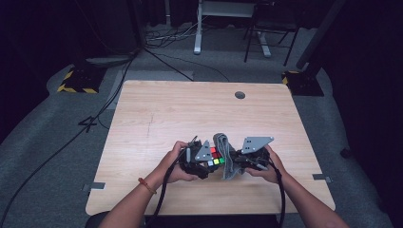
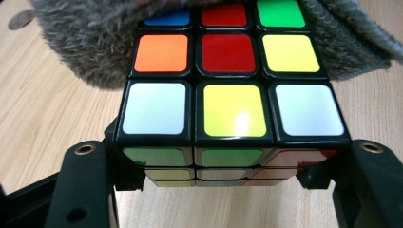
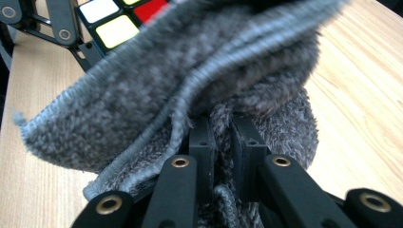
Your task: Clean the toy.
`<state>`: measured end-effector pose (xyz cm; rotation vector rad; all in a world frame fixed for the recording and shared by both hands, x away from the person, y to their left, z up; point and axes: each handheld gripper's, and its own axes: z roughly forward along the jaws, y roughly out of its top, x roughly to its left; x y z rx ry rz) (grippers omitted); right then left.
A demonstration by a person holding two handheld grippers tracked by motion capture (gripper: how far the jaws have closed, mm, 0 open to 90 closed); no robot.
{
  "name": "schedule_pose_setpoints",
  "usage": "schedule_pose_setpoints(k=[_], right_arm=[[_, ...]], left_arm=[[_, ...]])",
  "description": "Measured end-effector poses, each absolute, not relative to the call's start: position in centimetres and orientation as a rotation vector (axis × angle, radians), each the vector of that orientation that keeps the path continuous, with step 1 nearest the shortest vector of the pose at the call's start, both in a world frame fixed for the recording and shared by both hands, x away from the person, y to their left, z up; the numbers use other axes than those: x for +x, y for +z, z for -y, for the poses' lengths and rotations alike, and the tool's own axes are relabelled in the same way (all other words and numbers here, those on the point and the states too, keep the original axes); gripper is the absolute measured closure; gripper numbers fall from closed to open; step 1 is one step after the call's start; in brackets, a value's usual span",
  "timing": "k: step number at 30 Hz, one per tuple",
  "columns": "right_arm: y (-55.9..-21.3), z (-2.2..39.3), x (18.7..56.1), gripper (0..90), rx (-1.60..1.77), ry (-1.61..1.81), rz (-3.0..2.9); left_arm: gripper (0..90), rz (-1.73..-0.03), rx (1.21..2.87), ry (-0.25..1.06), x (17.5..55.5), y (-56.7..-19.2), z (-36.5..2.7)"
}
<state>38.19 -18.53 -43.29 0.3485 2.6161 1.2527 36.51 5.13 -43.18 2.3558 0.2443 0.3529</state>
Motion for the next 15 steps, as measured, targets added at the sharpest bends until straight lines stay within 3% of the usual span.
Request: schedule_pose_setpoints(k=[15], right_arm=[[-41.9, 18.4, 36.9, 81.7, 0.287, 1.375, -2.531]], left_arm=[[33.2, -0.268, 2.405, 0.335, 37.1, -44.4, -4.3]])
